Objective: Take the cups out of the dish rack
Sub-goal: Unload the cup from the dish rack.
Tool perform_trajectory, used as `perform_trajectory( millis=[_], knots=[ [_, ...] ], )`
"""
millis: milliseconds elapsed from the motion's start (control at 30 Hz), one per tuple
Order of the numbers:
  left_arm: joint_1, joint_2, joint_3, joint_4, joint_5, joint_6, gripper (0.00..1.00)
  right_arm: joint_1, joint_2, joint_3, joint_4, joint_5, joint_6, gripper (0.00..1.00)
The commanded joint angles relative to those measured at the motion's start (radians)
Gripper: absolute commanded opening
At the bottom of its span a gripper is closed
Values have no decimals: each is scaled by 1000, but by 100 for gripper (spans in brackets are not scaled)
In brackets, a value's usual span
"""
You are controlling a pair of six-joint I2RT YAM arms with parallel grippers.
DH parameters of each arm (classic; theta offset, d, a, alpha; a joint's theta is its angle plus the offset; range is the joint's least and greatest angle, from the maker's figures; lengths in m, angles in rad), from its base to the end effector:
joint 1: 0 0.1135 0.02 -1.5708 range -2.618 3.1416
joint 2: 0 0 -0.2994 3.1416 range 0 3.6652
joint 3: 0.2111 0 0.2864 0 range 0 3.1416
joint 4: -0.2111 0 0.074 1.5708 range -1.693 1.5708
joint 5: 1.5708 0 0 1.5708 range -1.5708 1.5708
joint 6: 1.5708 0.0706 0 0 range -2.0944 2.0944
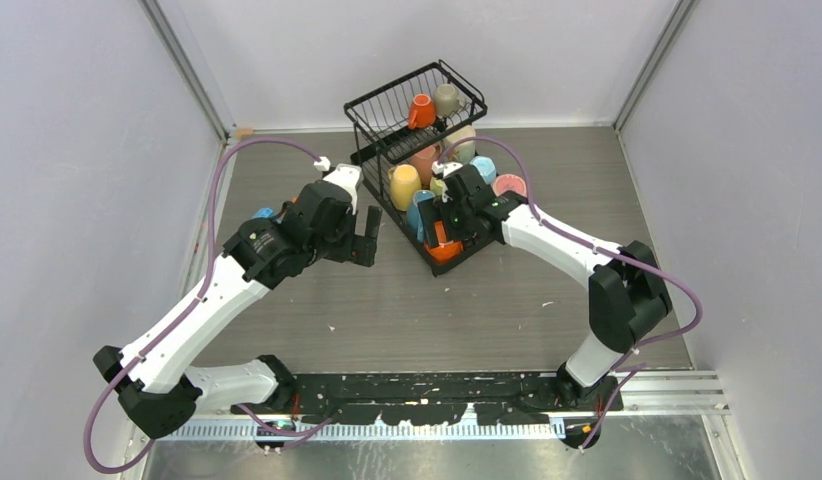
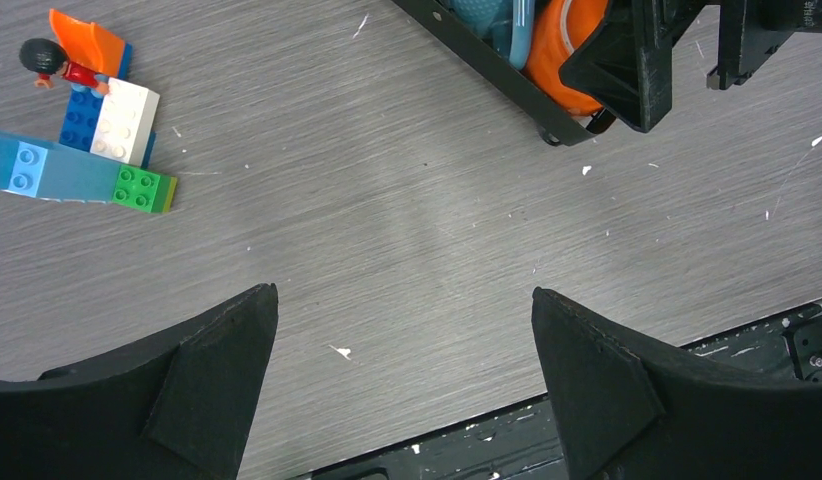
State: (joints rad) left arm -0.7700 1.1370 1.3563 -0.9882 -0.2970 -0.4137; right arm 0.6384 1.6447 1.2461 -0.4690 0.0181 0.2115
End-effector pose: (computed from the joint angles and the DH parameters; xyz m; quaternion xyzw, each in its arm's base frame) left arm 0.1983 -0.1635 0.4063 0.1045 0.9064 -0.1023 0.3963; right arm 0.3356 0.2475 0.2484 -0.1958 0.9181 0.1342 0.3173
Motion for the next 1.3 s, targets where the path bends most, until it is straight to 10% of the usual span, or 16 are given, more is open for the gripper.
perform_trajectory(
  millis=[0,567,1267],
  knots=[
    [6,0,7,-1,9,-2,100,10,17,-26,-33,-21,20,100],
    [11,13,-8,20,16,-5,100,58,21,42,-159,144,298,100],
    [21,7,-24,21,25,0,100,71,200,182,-220,202,188,100]
  ],
)
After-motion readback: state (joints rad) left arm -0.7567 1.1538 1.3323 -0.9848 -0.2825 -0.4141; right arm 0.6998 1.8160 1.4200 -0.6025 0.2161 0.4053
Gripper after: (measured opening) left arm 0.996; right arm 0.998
